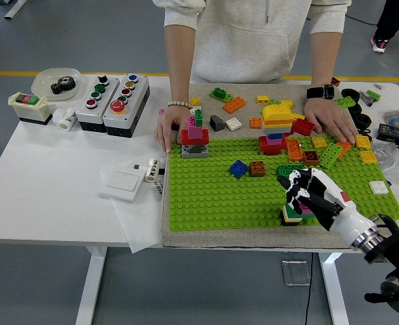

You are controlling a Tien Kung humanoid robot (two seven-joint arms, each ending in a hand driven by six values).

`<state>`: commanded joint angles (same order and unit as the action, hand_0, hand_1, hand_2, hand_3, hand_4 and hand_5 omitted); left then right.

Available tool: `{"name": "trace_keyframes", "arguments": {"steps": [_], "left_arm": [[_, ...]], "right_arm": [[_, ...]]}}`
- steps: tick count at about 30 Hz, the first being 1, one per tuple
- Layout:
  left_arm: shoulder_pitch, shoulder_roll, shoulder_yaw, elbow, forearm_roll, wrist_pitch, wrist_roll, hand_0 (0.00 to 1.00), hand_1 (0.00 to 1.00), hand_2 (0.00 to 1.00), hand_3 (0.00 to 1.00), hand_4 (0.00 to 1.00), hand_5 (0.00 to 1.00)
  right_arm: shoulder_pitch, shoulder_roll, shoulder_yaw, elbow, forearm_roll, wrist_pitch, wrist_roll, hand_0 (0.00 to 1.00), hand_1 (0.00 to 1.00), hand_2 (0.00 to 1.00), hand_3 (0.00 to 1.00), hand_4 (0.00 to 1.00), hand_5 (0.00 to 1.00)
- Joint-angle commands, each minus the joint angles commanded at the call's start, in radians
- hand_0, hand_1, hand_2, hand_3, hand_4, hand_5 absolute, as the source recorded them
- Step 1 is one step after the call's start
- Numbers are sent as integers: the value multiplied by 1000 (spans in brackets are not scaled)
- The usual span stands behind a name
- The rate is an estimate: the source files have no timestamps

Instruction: Pick up the brick,pile it on top of brick,press brick,pick up the brick,pile it on top of brick,press brick

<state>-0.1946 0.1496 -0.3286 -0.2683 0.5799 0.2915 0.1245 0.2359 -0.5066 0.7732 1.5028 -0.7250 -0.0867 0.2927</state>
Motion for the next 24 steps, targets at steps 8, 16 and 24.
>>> {"name": "trace_keyframes", "arguments": {"steps": [8, 16, 24], "left_arm": [[0, 0, 1, 0, -2, 0, -1, 782, 801, 762, 624, 682, 640], [1, 0, 1, 1, -3, 0, -1, 776, 799, 762, 624, 681, 639], [3, 0, -2, 2, 1, -1, 0, 775, 798, 762, 623, 682, 637]], "right_arm": [[0, -1, 0, 0, 0, 1, -2, 38, 87, 198, 200, 780, 398], [0, -3, 9, 17, 5, 0, 0, 38, 88, 200, 203, 782, 395], [-3, -9, 26, 48, 8, -3, 0, 38, 88, 201, 203, 783, 394]]}}
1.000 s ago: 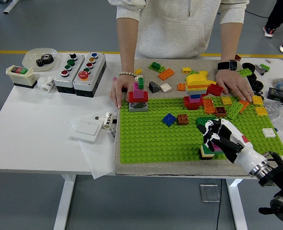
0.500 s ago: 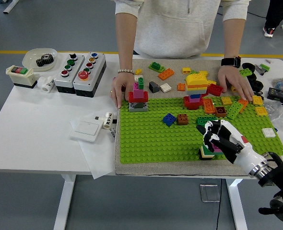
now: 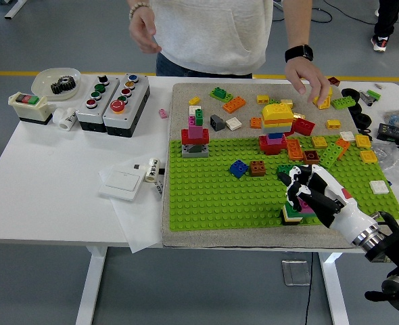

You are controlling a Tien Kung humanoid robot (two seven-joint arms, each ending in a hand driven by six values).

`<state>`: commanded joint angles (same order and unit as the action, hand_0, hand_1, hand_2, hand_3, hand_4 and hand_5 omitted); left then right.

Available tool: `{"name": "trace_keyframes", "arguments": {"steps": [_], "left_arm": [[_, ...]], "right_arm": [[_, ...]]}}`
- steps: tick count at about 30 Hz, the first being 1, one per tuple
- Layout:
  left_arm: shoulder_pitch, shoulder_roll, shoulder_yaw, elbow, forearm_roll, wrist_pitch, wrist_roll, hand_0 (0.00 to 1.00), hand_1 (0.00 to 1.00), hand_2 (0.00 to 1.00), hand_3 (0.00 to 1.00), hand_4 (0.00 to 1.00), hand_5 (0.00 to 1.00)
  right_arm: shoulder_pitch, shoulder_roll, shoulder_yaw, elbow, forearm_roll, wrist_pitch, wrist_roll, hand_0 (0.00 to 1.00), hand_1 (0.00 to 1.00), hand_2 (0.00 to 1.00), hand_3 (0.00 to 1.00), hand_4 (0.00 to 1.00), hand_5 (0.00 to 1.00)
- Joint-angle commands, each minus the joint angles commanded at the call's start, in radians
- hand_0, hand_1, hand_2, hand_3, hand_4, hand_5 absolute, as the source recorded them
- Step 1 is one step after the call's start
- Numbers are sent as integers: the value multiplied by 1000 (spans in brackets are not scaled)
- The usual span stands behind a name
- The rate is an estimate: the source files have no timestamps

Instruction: Pick up the brick,pile it on top of brick,press brick,pick up the brick,pile it on top of brick,press brick

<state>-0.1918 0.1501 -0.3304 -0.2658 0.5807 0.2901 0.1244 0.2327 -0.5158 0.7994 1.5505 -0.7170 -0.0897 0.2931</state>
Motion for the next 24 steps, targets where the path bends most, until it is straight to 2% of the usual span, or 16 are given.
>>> {"name": "trace_keyframes", "arguments": {"steps": [8, 20, 21, 24], "left_arm": [[5, -1, -4, 1, 6, 0, 1, 774, 798, 762, 624, 681, 637], [9, 1, -5, 3, 8, 1, 0, 774, 797, 761, 623, 682, 637], [9, 2, -4, 3, 7, 2, 0, 772, 797, 761, 623, 683, 638], [9, 2, -3, 3, 6, 3, 0, 772, 797, 761, 623, 683, 638]], "right_arm": [[-4, -6, 28, 31, 4, -7, -5, 38, 89, 201, 204, 781, 395], [4, -36, 149, 46, 9, -38, -22, 42, 90, 202, 208, 782, 392], [5, -40, 161, 44, 9, -44, -23, 87, 163, 278, 310, 801, 379], [12, -50, 199, 35, 9, -75, -28, 87, 163, 278, 310, 801, 379]]}}
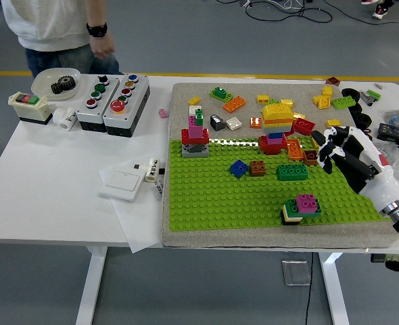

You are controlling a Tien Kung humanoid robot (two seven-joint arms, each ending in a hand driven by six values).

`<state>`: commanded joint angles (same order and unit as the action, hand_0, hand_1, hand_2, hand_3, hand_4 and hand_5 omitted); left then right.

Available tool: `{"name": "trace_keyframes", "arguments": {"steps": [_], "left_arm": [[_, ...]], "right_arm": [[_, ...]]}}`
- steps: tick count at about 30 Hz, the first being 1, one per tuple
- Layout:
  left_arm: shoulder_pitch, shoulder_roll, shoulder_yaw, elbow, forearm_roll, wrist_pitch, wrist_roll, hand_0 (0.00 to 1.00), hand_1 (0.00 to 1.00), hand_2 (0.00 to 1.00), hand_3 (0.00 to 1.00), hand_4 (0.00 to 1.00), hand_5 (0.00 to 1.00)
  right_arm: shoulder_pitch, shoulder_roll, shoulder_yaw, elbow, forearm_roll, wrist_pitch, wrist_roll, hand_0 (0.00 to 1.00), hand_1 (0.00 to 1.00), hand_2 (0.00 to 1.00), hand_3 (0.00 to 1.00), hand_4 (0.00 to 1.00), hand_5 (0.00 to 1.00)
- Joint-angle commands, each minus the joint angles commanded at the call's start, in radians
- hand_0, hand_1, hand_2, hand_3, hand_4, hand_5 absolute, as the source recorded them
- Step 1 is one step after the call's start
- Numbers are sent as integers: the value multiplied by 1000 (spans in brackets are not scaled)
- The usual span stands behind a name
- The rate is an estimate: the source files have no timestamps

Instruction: Pick up the brick,pile it on top of brick,press brick,pick up the brick,pile it on top of brick,press brick

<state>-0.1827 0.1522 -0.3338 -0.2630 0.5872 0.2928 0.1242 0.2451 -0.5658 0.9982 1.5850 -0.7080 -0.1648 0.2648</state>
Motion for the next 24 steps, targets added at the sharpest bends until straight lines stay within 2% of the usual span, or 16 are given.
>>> {"name": "trace_keyframes", "arguments": {"steps": [2, 3, 8, 9, 14, 15, 20, 21, 24], "left_arm": [[1, 0, -1, 0, 1, 0, 0, 772, 797, 761, 623, 683, 638], [1, 0, -1, 0, 1, 0, 1, 769, 797, 762, 623, 683, 639], [2, 0, -2, 0, 5, 1, 1, 769, 797, 762, 623, 683, 639], [3, 0, -2, 0, 5, 1, 1, 768, 797, 762, 623, 682, 638], [2, 0, -1, 0, 5, 1, 1, 768, 797, 762, 623, 682, 638], [1, 0, 0, 0, 3, 2, 1, 769, 798, 763, 623, 681, 637], [-1, 1, 3, 0, -2, 3, -1, 769, 798, 763, 623, 681, 637], [-2, 1, 5, 0, -3, 4, -1, 771, 798, 762, 623, 681, 636], [-3, 0, 6, 0, -7, 4, -2, 771, 798, 762, 623, 681, 636]], "right_arm": [[4, -6, 20, -7, -1, -19, -6, 87, 163, 278, 310, 801, 379], [6, -8, 29, -11, -1, -26, -10, 214, 352, 448, 467, 795, 485], [15, -19, 69, -37, 15, -52, -25, 214, 352, 448, 467, 795, 485], [15, -20, 73, -39, 18, -54, -26, 388, 549, 647, 590, 952, 575], [18, -28, 112, -59, 48, -63, -45, 388, 549, 647, 590, 952, 575], [19, -30, 120, -62, 53, -61, -48, 667, 691, 763, 803, 998, 631], [24, -36, 149, -77, 72, -47, -58, 667, 691, 763, 803, 998, 631], [25, -36, 155, -82, 82, -46, -61, 761, 752, 799, 831, 998, 700], [25, -38, 169, -91, 106, -41, -69, 761, 752, 799, 831, 998, 700]]}}
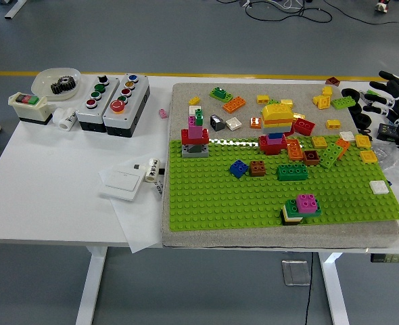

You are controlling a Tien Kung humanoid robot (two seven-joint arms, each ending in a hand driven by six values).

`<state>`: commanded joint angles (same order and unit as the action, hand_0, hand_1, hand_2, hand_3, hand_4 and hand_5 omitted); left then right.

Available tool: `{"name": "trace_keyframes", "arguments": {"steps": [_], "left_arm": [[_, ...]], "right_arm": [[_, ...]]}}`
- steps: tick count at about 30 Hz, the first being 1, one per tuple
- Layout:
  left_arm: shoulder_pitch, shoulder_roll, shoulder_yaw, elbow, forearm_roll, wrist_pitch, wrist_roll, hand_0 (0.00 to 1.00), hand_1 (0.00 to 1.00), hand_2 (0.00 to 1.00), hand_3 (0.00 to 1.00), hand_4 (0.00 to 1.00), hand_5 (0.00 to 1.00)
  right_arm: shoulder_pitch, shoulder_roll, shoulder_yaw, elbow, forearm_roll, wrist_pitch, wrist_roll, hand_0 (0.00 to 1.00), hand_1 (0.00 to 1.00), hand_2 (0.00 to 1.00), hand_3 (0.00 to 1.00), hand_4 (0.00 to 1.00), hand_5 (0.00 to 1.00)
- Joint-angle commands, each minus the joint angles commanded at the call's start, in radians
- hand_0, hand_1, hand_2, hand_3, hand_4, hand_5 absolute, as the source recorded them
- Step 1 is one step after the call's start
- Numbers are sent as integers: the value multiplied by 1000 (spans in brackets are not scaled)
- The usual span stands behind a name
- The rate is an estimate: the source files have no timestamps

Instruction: Pick up the brick,pile it on top of brick,press brick,pick up the brick,pile it on top of brick,press brick

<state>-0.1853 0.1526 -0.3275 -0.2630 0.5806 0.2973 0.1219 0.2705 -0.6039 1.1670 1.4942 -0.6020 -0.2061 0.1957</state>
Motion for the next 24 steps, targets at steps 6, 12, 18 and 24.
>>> {"name": "trace_keyframes", "arguments": {"steps": [6, 12, 18, 24], "left_arm": [[-2, 0, 1, 0, -1, 0, 0, 770, 799, 762, 623, 681, 636], [-3, -1, 2, 0, -4, 0, -1, 774, 800, 762, 623, 681, 637], [-4, -1, 3, -1, -3, 0, -1, 774, 800, 762, 622, 680, 636], [-8, 0, 5, -2, -5, 1, -2, 778, 800, 762, 622, 680, 636]], "right_arm": [[-1, -3, 9, -6, 10, 13, -9, 805, 767, 819, 841, 998, 734], [-1, -3, 20, -15, 13, 19, -12, 822, 780, 822, 846, 998, 754], [-4, 0, 25, -24, 14, 23, -17, 830, 787, 826, 848, 998, 761], [-8, -1, 35, -23, 20, 20, -17, 833, 788, 827, 853, 998, 778]]}}
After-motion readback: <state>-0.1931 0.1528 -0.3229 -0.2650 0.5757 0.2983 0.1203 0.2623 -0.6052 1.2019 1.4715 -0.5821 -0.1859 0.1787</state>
